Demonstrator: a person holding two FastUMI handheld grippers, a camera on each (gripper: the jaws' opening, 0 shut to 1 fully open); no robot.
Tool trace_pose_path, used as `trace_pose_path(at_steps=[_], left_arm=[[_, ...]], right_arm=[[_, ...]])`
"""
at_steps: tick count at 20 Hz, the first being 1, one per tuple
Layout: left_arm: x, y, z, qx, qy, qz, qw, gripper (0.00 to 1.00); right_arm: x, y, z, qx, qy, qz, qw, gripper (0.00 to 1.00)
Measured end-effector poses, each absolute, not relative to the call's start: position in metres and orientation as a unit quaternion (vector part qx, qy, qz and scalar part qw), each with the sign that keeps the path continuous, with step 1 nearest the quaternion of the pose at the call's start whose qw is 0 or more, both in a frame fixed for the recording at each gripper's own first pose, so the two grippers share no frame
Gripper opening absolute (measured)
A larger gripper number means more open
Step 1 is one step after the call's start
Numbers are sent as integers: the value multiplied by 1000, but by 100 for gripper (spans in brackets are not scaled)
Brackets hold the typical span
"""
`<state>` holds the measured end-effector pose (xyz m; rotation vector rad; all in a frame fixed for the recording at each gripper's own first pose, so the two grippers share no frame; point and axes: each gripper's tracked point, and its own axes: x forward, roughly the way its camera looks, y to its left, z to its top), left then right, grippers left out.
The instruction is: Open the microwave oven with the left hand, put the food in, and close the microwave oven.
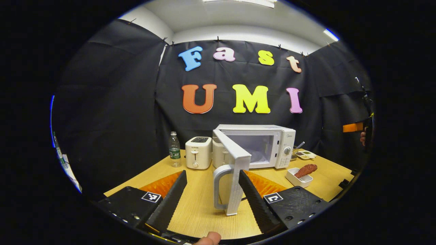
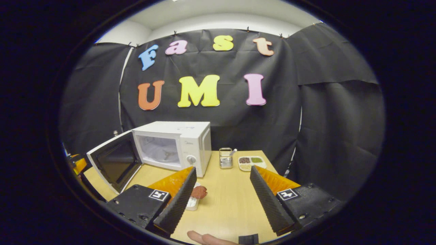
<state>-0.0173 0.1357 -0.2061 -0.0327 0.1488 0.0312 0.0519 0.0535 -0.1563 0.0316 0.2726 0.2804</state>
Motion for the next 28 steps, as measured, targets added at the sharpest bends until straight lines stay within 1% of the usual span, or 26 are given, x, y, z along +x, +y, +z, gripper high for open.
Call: trace_pose_path(at_steps=[1, 2, 3, 4, 7, 10, 11, 12, 13, 15, 16, 17, 18, 19, 20, 21, 22, 23, 24, 25, 26, 27, 28], left_arm=[[-22, 140, -198, -20, 72, 24, 997, 93], [-27, 142, -189, -27, 66, 30, 997, 93], [-30, 144, -180, -36, 59, 36, 997, 93], [-34, 145, -176, -45, 60, 42, 996, 93], [-43, 151, -167, -41, 57, 59, 996, 93], [-49, 148, -160, -23, 51, 67, 996, 93], [-52, 147, -157, -16, 47, 66, 997, 93], [-54, 145, -152, -9, 43, 67, 997, 93], [-55, 143, -149, -3, 40, 69, 997, 93], [-58, 139, -146, 6, 40, 71, 997, 93], [-58, 137, -145, 10, 40, 72, 997, 94], [-60, 136, -144, 14, 41, 73, 996, 94], [-60, 133, -144, 18, 43, 74, 996, 94], [-60, 129, -146, 20, 45, 71, 996, 94], [-61, 123, -145, 21, 46, 67, 996, 94], [-60, 120, -145, 21, 47, 62, 997, 82], [-61, 118, -145, 21, 47, 59, 997, 94], [-63, 117, -142, 19, 45, 57, 997, 94], [-64, 116, -140, 17, 42, 54, 997, 95], [-65, 115, -138, 14, 39, 53, 998, 87], [-68, 115, -135, 10, 36, 51, 998, 96], [-72, 114, -134, 3, 33, 49, 998, 87], [-74, 112, -133, -5, 32, 44, 998, 96]], right_arm=[[61, 61, -165, 19, 151, 151, 977, 100], [70, 68, -175, 23, 171, 165, 971, 100], [79, 76, -188, 26, 195, 180, 964, 92], [86, 84, -203, 28, 223, 198, 954, 100], [105, 102, -245, 58, 302, 240, 921, 100], [113, 117, -285, 110, 381, 283, 873, 92], [117, 120, -296, 132, 403, 295, 856, 91], [121, 124, -305, 153, 422, 301, 841, 77], [122, 128, -314, 171, 439, 310, 826, 87], [124, 135, -327, 199, 465, 322, 800, 83], [125, 140, -330, 216, 473, 331, 787, 67], [122, 145, -333, 232, 483, 342, 772, 77], [121, 150, -336, 249, 493, 350, 757, 53], [117, 151, -343, 257, 506, 346, 747, 46], [119, 156, -346, 283, 509, 334, 741, 12], [116, 151, -342, 279, 510, 336, 741, 8], [113, 148, -341, 270, 503, 336, 749, 19], [109, 144, -337, 258, 496, 334, 758, 9], [105, 143, -333, 245, 490, 334, 767, 9], [98, 140, -326, 230, 482, 333, 777, 9], [93, 137, -320, 212, 472, 331, 789, 9], [87, 135, -310, 190, 458, 329, 804, 8], [83, 132, -302, 162, 441, 325, 821, 9]])
